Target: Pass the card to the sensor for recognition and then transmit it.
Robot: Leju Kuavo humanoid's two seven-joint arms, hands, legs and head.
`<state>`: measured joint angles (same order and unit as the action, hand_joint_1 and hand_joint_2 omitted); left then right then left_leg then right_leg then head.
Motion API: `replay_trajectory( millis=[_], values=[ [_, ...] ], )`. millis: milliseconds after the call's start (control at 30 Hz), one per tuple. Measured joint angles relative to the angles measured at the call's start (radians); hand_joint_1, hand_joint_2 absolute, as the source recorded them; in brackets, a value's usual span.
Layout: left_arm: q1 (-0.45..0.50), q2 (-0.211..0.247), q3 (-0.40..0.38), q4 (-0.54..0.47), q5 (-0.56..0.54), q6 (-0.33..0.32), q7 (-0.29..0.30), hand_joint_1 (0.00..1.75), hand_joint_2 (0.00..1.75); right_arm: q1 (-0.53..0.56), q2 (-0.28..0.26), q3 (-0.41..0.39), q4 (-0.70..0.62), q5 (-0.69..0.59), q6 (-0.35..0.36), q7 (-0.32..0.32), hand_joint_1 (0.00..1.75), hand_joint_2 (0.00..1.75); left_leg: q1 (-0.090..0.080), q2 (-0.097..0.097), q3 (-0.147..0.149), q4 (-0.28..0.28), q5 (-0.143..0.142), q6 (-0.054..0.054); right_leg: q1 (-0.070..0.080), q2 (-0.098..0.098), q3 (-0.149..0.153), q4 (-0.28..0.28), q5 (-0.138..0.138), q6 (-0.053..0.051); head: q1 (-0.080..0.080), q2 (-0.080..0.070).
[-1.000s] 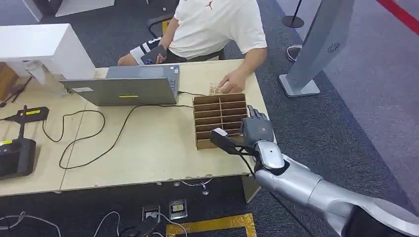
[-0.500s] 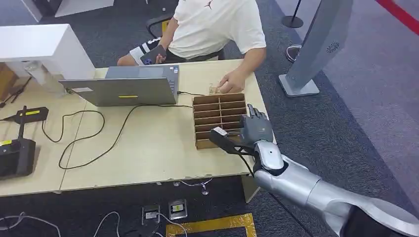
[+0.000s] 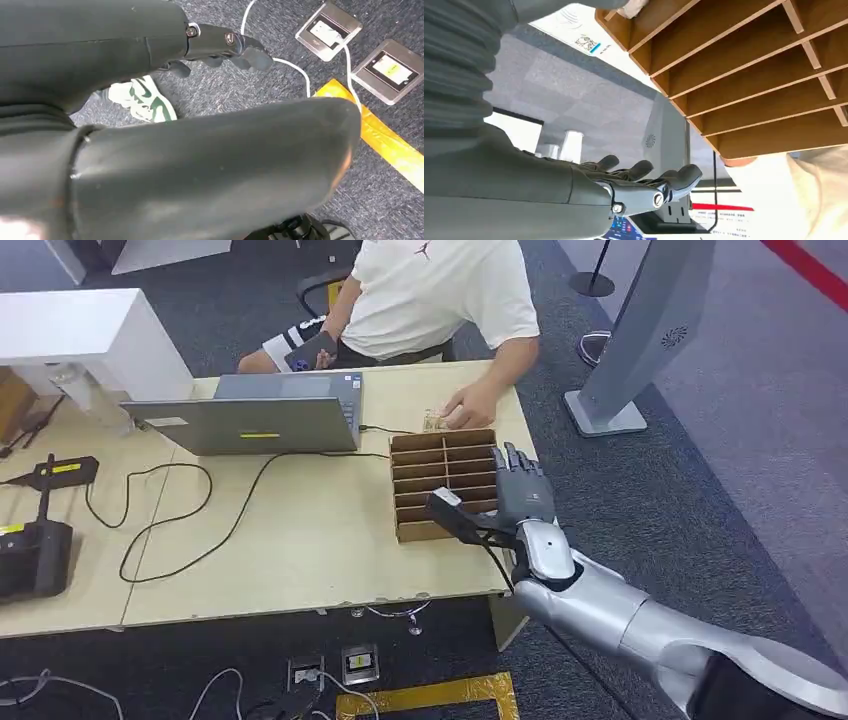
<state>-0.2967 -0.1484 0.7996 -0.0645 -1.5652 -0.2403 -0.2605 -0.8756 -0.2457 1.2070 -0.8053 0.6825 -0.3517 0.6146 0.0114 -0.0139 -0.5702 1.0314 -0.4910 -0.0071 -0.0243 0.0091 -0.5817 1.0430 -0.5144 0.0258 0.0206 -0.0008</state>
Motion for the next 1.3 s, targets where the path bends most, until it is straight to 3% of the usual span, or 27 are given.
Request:
replay_trajectory(
  millis=[200, 433, 667, 867, 1100, 1300],
  values=[
    [-0.001, 0.000, 0.000, 0.000, 0.000, 0.000, 0.000, 0.00, 0.00, 0.000, -0.003, -0.010, -0.008, -0.006, -0.076, -0.001, 0.00, 1.75, 0.000, 0.000, 0.000, 0.000, 0.000, 0.000, 0.000, 0.000, 0.000, 0.000, 0.000, 0.000, 0.000, 0.000],
    [-0.001, 0.001, -0.005, 0.000, 0.000, 0.000, 0.000, 0.00, 0.00, 0.000, -0.026, -0.038, -0.072, 0.015, -0.110, 0.017, 0.00, 1.75, 0.000, 0.000, 0.000, 0.000, 0.000, 0.000, 0.000, 0.000, 0.000, 0.000, 0.000, 0.000, 0.000, 0.000],
    [-0.001, 0.000, -0.005, 0.000, 0.000, 0.000, -0.002, 0.00, 0.00, 0.007, -0.052, -0.088, -0.160, 0.069, -0.268, -0.023, 0.00, 1.75, 0.000, 0.000, 0.000, 0.000, 0.000, 0.000, 0.000, 0.000, 0.000, 0.000, 0.000, 0.000, 0.000, 0.000],
    [-0.001, 0.000, -0.005, 0.000, 0.000, 0.000, -0.002, 0.00, 0.00, 0.011, -0.061, -0.103, -0.228, 0.087, -0.179, -0.035, 0.00, 1.75, 0.000, 0.000, 0.000, 0.000, 0.000, 0.000, 0.000, 0.000, 0.000, 0.000, 0.000, 0.000, 0.000, 0.000],
    [-0.001, 0.000, -0.005, 0.000, 0.000, 0.000, -0.002, 0.00, 0.00, 0.014, -0.061, -0.090, -0.263, 0.013, 0.042, -0.075, 0.00, 1.75, 0.000, 0.000, 0.000, 0.000, 0.000, 0.000, 0.000, 0.000, 0.000, 0.000, 0.000, 0.000, 0.000, 0.000],
    [-0.001, 0.000, -0.005, 0.000, 0.000, 0.000, -0.002, 0.00, 0.00, 0.015, -0.061, -0.053, -0.267, -0.015, 0.166, -0.072, 0.00, 1.75, 0.000, 0.000, -0.001, 0.000, 0.000, 0.000, 0.000, 0.000, 0.000, 0.000, 0.000, 0.000, 0.000, 0.000]
  ],
)
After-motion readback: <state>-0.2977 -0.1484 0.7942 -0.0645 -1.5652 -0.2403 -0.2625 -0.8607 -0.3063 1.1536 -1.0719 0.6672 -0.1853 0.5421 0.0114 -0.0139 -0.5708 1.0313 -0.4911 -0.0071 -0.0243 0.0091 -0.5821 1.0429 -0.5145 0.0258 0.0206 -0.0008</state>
